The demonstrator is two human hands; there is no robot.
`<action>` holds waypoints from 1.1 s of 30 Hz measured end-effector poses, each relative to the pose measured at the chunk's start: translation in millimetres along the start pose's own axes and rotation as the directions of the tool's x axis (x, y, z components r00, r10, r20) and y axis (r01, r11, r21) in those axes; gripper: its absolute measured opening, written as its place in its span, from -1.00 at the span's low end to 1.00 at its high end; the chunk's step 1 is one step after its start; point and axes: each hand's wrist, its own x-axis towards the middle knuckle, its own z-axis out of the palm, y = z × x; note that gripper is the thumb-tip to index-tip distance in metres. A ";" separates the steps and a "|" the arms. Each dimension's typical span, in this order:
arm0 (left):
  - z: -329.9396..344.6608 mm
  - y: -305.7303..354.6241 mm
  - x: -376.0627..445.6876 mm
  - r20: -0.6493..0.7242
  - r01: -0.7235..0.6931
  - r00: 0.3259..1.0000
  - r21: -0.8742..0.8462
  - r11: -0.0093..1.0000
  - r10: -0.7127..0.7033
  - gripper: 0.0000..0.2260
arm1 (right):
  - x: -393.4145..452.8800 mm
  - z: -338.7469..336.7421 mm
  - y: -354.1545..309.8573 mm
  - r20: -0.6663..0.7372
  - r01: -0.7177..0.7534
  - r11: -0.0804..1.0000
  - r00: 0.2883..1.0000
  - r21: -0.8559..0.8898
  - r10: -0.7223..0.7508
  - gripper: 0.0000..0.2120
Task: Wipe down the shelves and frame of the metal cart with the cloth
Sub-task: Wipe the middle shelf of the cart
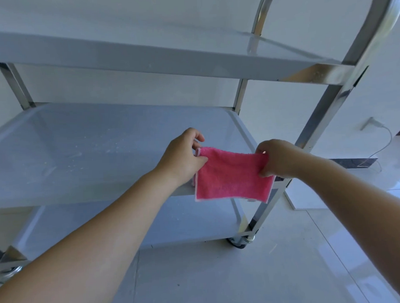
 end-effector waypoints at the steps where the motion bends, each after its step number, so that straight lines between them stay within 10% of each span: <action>1: 6.6 -4.3 4.8 -0.006 0.014 1.000 0.040 0.999 -0.013 -0.67 | 3.3 6.5 -1.1 -0.044 -0.033 0.996 0.999 -0.078 0.029 -0.77; 6: 12.5 -21.2 4.1 -0.031 -0.019 0.999 0.228 0.973 0.027 -0.75 | -2.7 41.3 -10.3 -0.303 0.164 0.976 0.932 -0.142 -0.201 -0.61; 10: -5.1 -34.5 -16.7 -0.042 -0.096 0.992 0.356 0.929 0.119 -0.85 | -3.7 59.1 -36.3 -0.091 0.584 0.804 0.800 -0.111 -0.593 -0.54; 33: -38.1 -93.6 -15.5 0.196 -0.318 0.947 0.481 0.817 0.253 -0.78 | 85.2 70.3 9.3 0.054 0.422 0.891 0.906 -0.168 -0.419 -0.58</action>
